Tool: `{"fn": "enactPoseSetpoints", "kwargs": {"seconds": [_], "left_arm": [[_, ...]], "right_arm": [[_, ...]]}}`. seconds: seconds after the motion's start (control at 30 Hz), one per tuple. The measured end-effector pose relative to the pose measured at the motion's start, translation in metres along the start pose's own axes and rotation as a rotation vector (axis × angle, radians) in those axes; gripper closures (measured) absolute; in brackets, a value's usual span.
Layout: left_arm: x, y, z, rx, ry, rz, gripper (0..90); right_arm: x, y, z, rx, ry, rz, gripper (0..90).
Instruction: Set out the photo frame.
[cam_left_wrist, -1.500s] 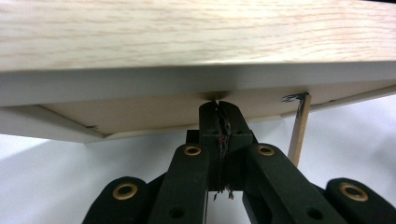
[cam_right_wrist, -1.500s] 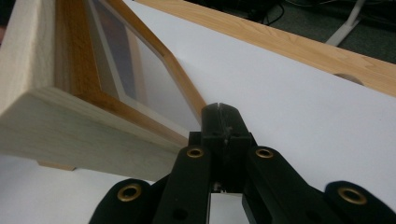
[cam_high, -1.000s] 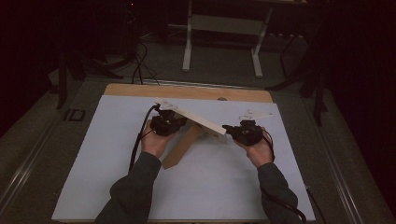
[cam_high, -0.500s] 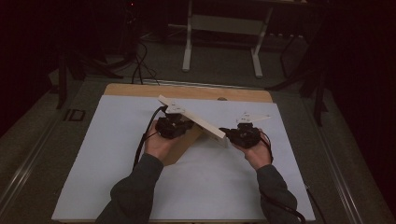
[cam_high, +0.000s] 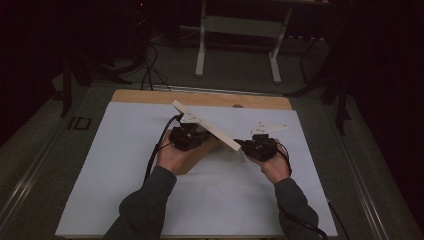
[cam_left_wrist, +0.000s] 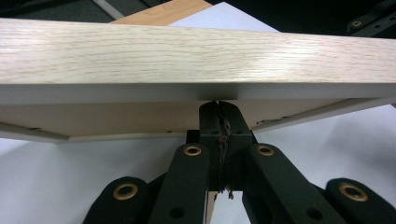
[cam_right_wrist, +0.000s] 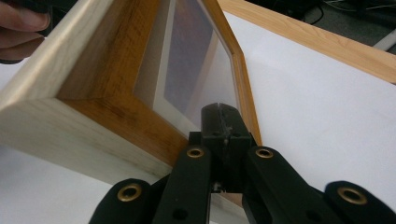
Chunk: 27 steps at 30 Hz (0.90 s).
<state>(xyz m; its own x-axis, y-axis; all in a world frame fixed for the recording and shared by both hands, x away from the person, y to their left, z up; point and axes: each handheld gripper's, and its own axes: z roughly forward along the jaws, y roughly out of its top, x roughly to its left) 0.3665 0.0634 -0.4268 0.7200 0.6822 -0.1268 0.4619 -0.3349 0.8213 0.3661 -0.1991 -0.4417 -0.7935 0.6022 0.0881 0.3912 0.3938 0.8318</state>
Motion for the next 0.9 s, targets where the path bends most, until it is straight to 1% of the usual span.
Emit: {"fn": "enactPoseSetpoints", "kwargs": {"seconds": [0.23, 0.33, 0.4, 0.53, 0.63, 0.77, 0.83, 0.9], "left_arm": [[0.0, 0.001, 0.0, 0.004, -0.006, 0.002, 89.8], [0.005, 0.001, 0.001, -0.008, -0.035, -0.02, 89.8], [0.007, 0.0, 0.002, -0.01, -0.043, -0.025, 89.8], [0.01, 0.0, 0.002, -0.01, -0.054, -0.022, 89.9], [0.013, 0.0, 0.002, -0.009, -0.077, -0.022, 89.9], [0.014, 0.0, 0.002, -0.009, -0.09, -0.02, 89.9], [0.015, 0.0, 0.002, -0.01, -0.112, -0.022, 89.9], [0.015, 0.0, 0.002, -0.007, -0.107, -0.009, 90.0]], "right_arm": [[0.002, 0.0, -0.001, 0.002, 0.001, -0.001, 90.0], [0.004, 0.0, -0.001, 0.004, 0.009, -0.008, 90.0], [0.006, 0.0, 0.0, 0.006, 0.014, -0.012, 90.0], [0.009, 0.001, 0.001, 0.012, 0.021, -0.028, 90.0], [0.01, 0.001, 0.001, 0.013, 0.023, -0.034, 90.0], [0.013, 0.001, 0.001, 0.019, 0.029, -0.044, 90.0], [0.015, 0.002, 0.002, 0.02, 0.035, -0.049, 90.0], [0.017, 0.003, 0.004, 0.023, 0.046, -0.053, 90.0]]}}
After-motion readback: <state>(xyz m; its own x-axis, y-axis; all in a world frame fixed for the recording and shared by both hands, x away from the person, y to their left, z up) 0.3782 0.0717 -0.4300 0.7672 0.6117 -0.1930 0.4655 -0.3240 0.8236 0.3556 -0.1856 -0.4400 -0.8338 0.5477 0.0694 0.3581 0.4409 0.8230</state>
